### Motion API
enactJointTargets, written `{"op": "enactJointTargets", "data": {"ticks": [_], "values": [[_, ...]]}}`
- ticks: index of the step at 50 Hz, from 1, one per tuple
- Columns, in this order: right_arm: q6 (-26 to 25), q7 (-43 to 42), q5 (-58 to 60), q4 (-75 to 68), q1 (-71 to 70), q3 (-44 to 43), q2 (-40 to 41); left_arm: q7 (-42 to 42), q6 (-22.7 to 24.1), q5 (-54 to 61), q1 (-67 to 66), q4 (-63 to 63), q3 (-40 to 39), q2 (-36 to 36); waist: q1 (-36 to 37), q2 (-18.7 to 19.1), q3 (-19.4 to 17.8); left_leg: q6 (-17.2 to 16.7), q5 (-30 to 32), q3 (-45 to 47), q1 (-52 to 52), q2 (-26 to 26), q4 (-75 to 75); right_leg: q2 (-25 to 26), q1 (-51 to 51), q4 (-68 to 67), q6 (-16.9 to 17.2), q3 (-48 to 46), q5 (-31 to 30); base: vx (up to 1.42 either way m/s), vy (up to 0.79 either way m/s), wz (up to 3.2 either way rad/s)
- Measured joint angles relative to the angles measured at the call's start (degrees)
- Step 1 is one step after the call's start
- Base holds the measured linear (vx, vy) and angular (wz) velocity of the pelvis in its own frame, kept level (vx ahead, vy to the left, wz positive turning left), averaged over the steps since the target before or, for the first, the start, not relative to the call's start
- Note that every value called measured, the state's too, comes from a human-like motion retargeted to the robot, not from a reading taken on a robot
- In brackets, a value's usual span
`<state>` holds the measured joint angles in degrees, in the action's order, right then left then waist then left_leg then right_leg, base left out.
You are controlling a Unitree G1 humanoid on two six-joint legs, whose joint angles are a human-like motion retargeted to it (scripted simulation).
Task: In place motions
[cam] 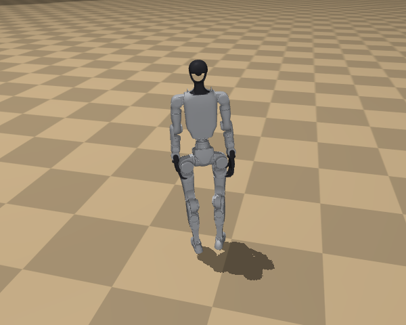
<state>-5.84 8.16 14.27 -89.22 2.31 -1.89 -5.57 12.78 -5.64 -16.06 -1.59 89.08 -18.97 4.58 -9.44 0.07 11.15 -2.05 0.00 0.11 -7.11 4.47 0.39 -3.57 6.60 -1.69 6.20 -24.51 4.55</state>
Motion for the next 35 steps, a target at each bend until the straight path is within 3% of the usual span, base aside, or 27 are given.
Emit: {"op": "enactJointTargets", "data": {"ticks": [12,17,20,25,30,35], "values": [[-0.53,1.10,-0.27,-0.06,-0.62,-0.37,-0.81,-1.75,0.23,-1.10,0.97,0.37,2.85,-1.21,-5.16,1.39,-2.56,2.44,-4.05,-4.72,1.82,2.31,1.74,-0.41,-0.73,-0.29,-0.53,-4.81,0.95,-0.19,0.08,0.46],[-0.99,2.45,1.32,0.77,-0.91,0.28,-1.37,-3.93,1.17,-0.73,1.20,-1.02,3.58,-1.60,-6.00,0.89,-3.26,3.48,-7.84,11.70,2.63,-1.96,4.00,-1.52,-0.82,-0.25,-0.67,-5.57,0.66,-0.09,0.03,0.19],[-0.97,1.92,2.25,1.00,-0.55,0.32,-1.41,-4.36,1.09,-1.66,0.87,-1.09,4.02,-1.06,-6.24,0.79,-2.25,4.34,-6.64,13.78,1.51,-3.55,4.83,-1.87,-0.28,-0.15,-0.83,-4.87,0.41,0.02,-0.01,-0.03],[-0.90,1.81,1.50,0.32,0.63,-0.63,-1.57,-2.54,-0.10,-2.80,0.16,0.06,3.62,-0.58,-5.22,0.96,-1.60,-0.48,-3.82,12.94,2.31,-5.46,2.62,-1.28,-1.36,0.06,-1.17,-3.83,0.17,0.15,-0.03,-0.19],[-1.35,1.24,1.39,-1.00,1.41,-1.27,-1.74,-1.95,-1.92,-2.69,-0.78,0.77,1.42,-1.10,-4.91,1.86,1.05,-0.34,-3.07,14.01,2.91,-4.64,-0.51,-1.30,-0.87,0.10,-1.05,-3.33,-0.10,0.19,-0.03,-0.17],[-1.26,1.38,0.47,-0.90,2.10,-1.96,-1.57,-2.67,-0.57,-2.18,-1.52,-0.04,1.40,-1.00,-3.64,2.12,1.78,0.10,-3.14,14.84,3.75,-3.77,-1.81,-1.65,-0.98,-0.07,-0.94,-2.81,-0.44,0.15,-0.06,-0.14]]}}
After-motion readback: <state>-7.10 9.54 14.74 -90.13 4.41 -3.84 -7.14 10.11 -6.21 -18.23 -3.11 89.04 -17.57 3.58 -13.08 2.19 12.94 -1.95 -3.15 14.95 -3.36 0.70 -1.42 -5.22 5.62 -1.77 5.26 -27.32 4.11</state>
